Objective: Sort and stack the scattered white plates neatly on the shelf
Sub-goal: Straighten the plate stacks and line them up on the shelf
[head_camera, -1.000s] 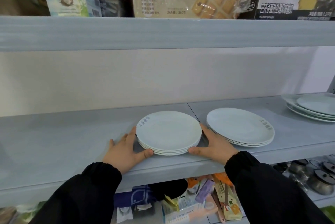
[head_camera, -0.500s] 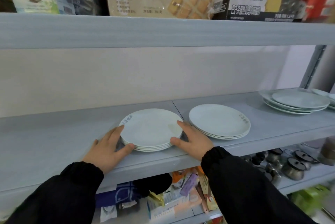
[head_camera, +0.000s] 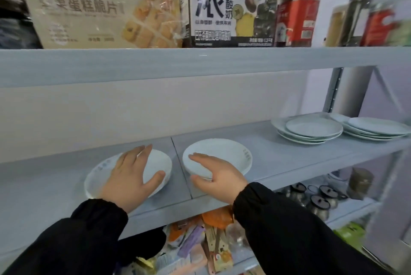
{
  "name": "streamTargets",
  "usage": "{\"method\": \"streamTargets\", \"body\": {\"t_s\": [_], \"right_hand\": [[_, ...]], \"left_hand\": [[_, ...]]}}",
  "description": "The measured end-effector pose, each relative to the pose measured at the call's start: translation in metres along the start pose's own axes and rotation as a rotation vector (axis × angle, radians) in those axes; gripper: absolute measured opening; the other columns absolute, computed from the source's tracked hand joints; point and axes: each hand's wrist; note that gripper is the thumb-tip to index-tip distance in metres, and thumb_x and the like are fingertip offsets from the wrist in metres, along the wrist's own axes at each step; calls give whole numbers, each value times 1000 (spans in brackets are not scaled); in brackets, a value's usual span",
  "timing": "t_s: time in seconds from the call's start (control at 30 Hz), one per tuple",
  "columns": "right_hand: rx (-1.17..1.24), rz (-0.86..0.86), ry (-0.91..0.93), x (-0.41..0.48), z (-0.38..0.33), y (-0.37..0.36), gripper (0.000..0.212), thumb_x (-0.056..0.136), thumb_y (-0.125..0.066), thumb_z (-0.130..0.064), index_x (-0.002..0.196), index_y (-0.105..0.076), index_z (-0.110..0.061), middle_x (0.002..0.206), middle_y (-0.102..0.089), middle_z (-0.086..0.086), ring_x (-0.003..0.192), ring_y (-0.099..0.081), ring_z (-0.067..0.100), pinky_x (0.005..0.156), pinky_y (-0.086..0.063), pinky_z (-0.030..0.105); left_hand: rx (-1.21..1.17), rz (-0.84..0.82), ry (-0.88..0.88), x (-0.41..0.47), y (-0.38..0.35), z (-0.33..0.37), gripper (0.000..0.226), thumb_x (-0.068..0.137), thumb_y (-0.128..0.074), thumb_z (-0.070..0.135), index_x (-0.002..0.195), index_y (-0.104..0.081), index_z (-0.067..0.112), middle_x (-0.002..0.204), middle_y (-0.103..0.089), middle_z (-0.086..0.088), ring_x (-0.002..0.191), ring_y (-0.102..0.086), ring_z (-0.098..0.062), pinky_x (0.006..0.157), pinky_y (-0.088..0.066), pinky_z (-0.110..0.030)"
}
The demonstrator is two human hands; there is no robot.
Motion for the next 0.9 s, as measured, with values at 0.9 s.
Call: {"method": "streamTargets", "body": {"t_s": [0.9], "right_hand": [[-139, 195, -257, -188, 228, 229, 70, 87, -53, -55, 150, -22, -47, 163, -5, -15, 148, 2, 3, 120, -13, 33]], "left_hand": [[-212, -100, -301, 61, -131, 357, 81, 84, -27, 71, 151, -21, 27, 155, -28, 3, 142, -19, -13, 112, -21, -30]]}}
Point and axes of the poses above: each hand's wrist, its own x-axis towards the middle knuckle, its own y-axis out of the back of the hand, z = x × y
